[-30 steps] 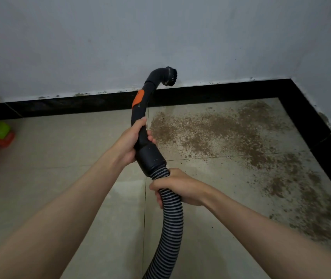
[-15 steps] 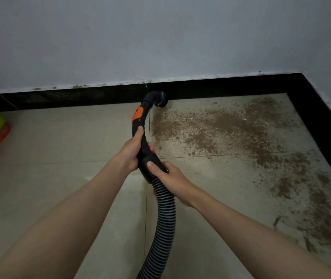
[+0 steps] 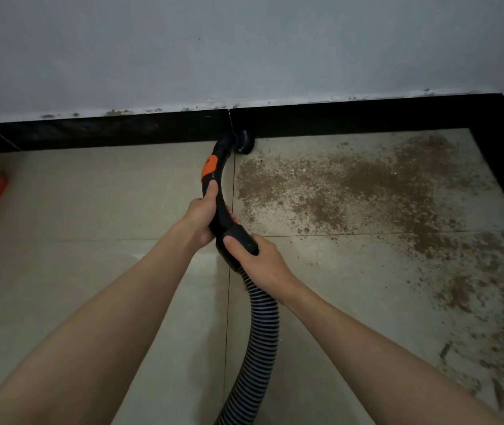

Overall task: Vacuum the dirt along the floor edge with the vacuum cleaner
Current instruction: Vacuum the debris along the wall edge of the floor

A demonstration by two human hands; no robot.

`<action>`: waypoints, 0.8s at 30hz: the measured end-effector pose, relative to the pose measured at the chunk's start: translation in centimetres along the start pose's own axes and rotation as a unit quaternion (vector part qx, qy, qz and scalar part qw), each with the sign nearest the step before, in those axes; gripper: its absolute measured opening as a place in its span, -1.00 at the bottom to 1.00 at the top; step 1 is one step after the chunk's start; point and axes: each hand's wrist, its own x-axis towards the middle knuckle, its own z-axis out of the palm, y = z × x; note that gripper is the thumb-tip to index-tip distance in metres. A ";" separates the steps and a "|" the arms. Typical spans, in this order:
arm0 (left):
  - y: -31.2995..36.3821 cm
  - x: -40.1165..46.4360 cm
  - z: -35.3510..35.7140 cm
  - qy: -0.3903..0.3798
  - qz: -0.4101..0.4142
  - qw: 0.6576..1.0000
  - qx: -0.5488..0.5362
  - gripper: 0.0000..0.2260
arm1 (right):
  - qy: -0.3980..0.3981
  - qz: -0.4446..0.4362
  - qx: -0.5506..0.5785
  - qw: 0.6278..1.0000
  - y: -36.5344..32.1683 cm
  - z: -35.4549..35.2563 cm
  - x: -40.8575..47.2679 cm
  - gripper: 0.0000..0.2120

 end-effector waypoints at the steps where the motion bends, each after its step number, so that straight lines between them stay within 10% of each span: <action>1: 0.2 0.1 0.0 -0.001 -0.001 1.000 0.004 -0.62 | -0.003 0.002 0.003 1.000 0.2 -0.1 0.0 -0.77; 24: -0.7 1.0 1.3 0.028 0.015 0.999 0.006 -0.62 | 0.006 0.057 0.015 0.998 0.6 -0.5 2.4 -0.65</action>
